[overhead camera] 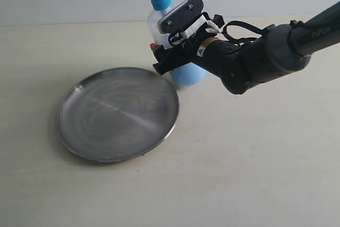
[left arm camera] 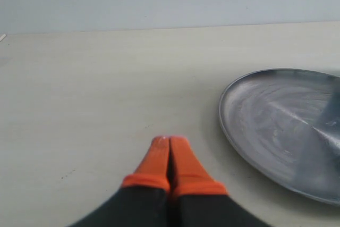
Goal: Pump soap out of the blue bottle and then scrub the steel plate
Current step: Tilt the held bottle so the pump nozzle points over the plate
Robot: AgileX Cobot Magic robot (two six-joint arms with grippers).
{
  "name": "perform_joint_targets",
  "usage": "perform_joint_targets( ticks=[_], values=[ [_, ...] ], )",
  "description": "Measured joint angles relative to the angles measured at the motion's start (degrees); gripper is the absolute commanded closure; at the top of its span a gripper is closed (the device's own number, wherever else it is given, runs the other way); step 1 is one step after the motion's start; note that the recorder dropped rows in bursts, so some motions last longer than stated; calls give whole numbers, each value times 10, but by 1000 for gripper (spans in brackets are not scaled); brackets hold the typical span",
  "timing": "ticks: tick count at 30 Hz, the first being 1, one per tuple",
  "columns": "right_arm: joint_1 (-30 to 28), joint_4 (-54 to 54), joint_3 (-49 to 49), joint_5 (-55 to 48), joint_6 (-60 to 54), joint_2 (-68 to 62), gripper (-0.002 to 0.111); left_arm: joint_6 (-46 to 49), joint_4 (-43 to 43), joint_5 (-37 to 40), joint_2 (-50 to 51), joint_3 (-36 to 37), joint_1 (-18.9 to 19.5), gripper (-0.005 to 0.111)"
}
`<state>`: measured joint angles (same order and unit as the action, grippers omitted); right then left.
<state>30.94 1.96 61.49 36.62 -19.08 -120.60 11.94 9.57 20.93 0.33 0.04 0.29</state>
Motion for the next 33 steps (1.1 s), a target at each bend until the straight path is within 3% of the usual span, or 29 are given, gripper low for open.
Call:
perform_joint_targets(
  ticks=[33],
  values=[
    [1,-29,0,23,5,-14,108,0,0,0,0,0,0,107]
  ],
)
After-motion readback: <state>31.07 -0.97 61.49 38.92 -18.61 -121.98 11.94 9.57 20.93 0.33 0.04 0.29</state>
